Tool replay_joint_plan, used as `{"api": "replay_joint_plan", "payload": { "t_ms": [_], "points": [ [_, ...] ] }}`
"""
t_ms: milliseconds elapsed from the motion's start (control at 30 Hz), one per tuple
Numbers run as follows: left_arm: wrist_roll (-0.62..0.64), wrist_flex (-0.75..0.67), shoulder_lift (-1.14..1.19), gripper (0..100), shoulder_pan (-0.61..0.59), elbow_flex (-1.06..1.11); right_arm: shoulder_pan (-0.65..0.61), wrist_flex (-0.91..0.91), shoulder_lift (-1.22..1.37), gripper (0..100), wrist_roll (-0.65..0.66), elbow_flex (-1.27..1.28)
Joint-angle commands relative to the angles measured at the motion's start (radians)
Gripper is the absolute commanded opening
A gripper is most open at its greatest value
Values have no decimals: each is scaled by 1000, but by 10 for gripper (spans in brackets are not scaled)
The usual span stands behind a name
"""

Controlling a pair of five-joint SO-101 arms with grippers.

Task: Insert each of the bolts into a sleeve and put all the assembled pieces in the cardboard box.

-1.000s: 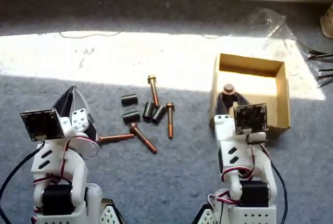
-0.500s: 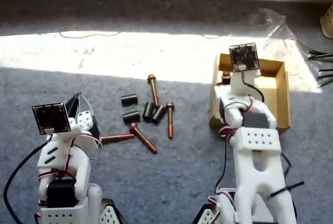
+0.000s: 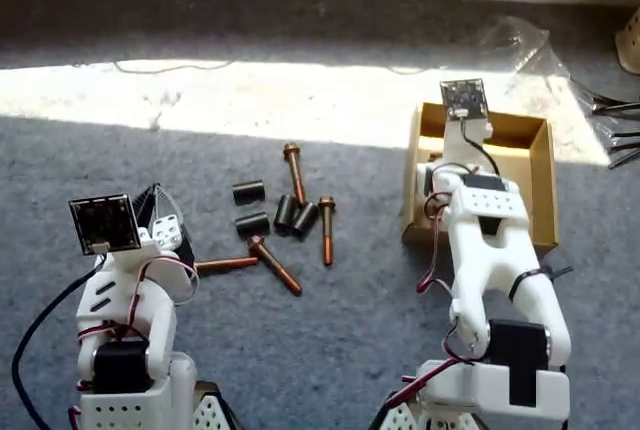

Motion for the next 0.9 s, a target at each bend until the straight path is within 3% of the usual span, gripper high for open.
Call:
{"api": "replay_joint_plan", "payload": {
  "t_ms": [0, 133, 500, 633, 867],
  "points": [
    [-5, -26, -12, 14, -15, -4, 5, -24, 1, 78, 11, -65],
    [-5, -26, -12, 14, -15, -4, 5, -24, 1, 162, 11, -67],
    [-5, -26, -12, 14, -15, -4, 1, -21, -91, 165, 12, -108],
    [-5, -26, -12, 14, -16, -5, -67, -19, -269, 165, 12, -105],
    [-5, -21, -12, 11, -16, -21, -277, 159, -562, 165, 12, -39]
  ]
}}
